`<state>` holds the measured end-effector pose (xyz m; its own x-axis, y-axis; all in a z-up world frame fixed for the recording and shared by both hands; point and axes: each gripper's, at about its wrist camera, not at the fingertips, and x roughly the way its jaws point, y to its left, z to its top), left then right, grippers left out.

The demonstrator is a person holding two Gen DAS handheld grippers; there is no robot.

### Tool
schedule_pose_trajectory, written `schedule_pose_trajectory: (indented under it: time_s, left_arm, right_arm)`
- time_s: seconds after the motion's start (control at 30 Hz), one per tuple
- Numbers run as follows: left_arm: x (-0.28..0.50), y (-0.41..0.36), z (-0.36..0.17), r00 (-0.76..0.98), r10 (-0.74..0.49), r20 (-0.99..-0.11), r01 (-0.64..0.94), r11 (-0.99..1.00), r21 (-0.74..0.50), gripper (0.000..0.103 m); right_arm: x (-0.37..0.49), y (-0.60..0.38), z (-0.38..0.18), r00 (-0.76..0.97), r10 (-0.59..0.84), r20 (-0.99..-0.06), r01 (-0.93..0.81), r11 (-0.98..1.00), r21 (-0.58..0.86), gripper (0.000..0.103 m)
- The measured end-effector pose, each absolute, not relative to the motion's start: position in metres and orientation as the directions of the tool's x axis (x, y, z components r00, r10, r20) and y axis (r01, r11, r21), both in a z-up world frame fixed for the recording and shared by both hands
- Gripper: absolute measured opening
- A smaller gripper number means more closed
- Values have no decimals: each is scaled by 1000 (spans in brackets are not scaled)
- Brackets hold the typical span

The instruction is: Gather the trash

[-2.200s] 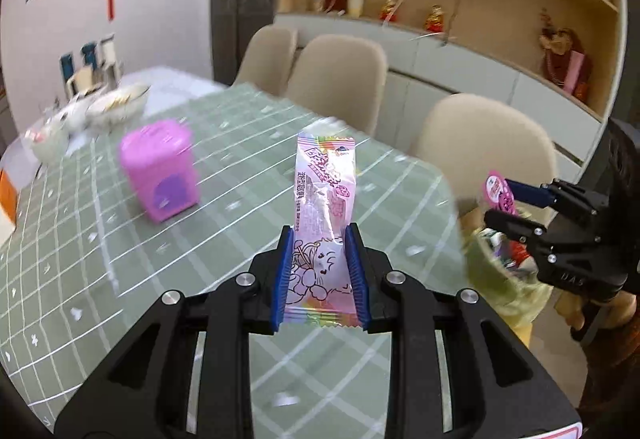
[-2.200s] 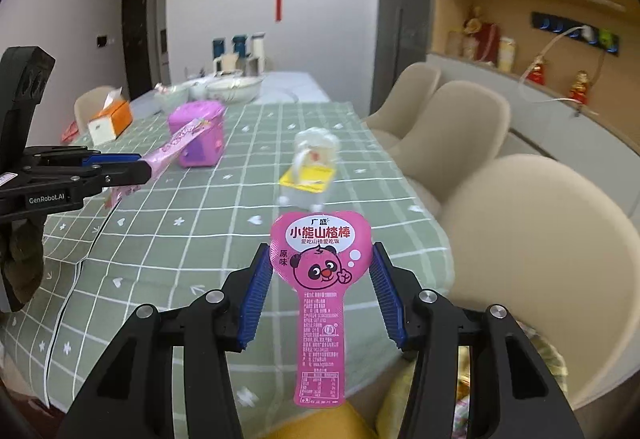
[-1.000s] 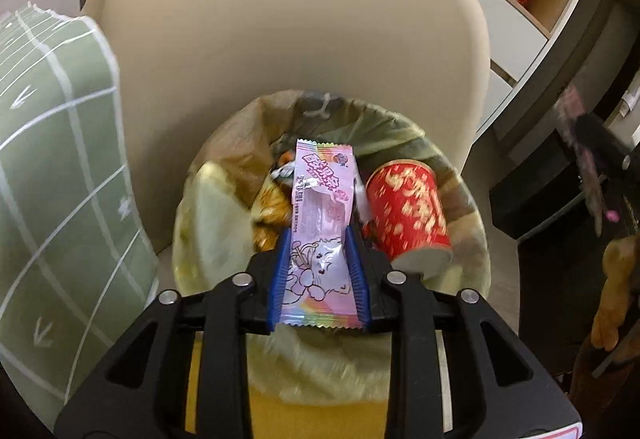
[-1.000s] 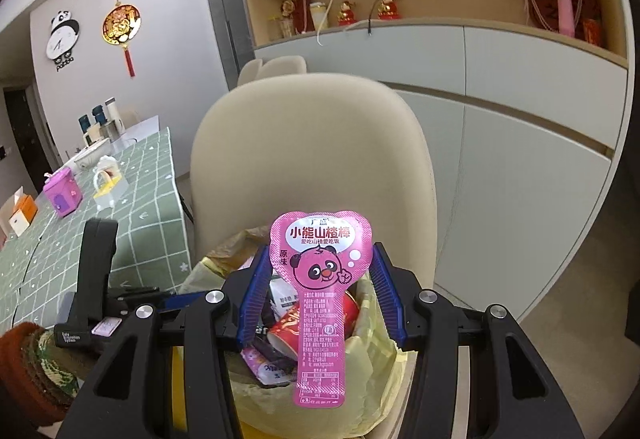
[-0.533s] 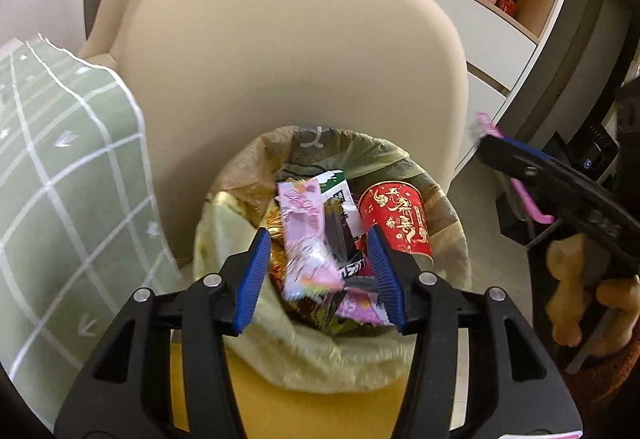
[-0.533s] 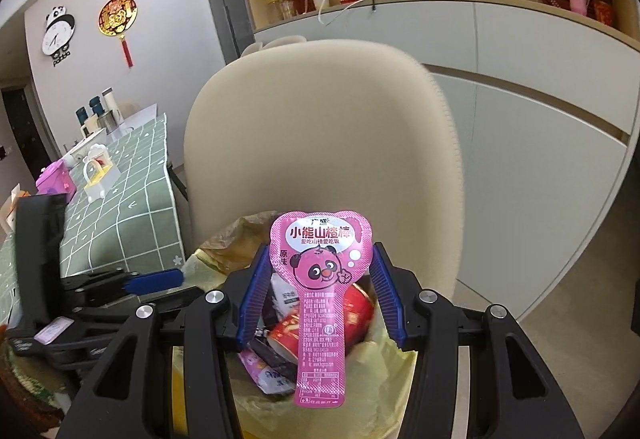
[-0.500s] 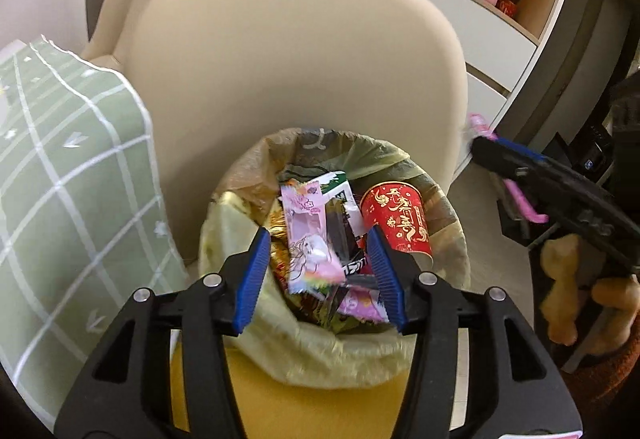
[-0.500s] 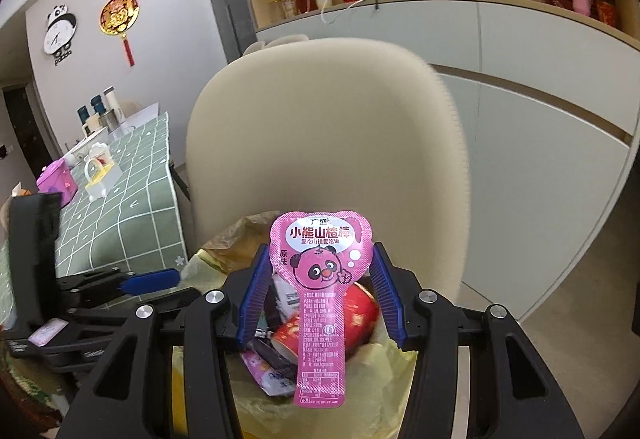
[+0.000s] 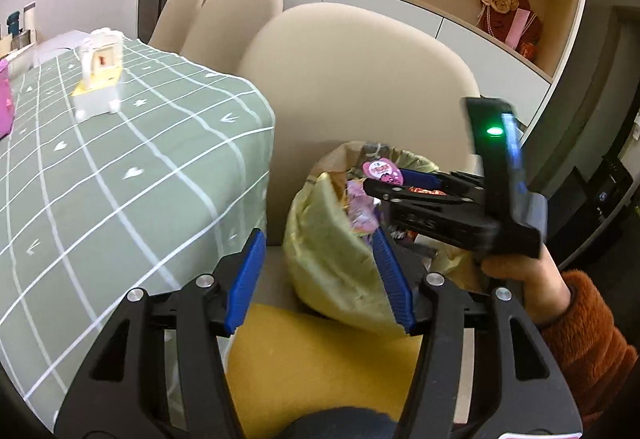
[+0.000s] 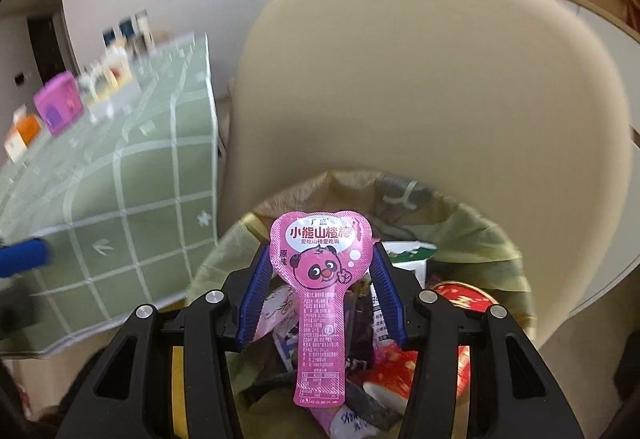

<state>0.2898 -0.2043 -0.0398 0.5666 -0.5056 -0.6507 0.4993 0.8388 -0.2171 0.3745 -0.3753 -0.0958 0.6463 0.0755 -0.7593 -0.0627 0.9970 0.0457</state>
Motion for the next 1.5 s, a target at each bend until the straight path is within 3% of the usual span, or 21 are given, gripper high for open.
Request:
schedule_pose_trajectory:
  time_s: [0.47, 0.8, 1.1, 1.37, 1.5]
  left_arm:
    - [274, -170, -33, 577, -522, -628, 475, 840, -263, 58]
    - [249, -135, -26, 653, -454, -607, 402, 886, -231, 63]
    - [202, -95, -17, 751, -383, -538, 345, 922, -176, 84]
    - [142, -67, -12, 823, -327, -464, 316, 943, -104, 85]
    - [106, -54, -9, 870, -241, -430, 247, 968, -43, 85]
  right_arm:
    - [362, -381, -99, 584, 63, -809, 9, 996, 84, 48]
    - [309, -382, -53, 717, 78, -693, 36, 988, 148, 55]
    - [226, -348, -18, 809, 131, -573, 3, 974, 227, 55]
    - [136, -277, -12, 850, 159, -503, -66, 978, 197, 55]
    - [101, -252, -16, 855, 155, -495, -61, 978, 202, 55]
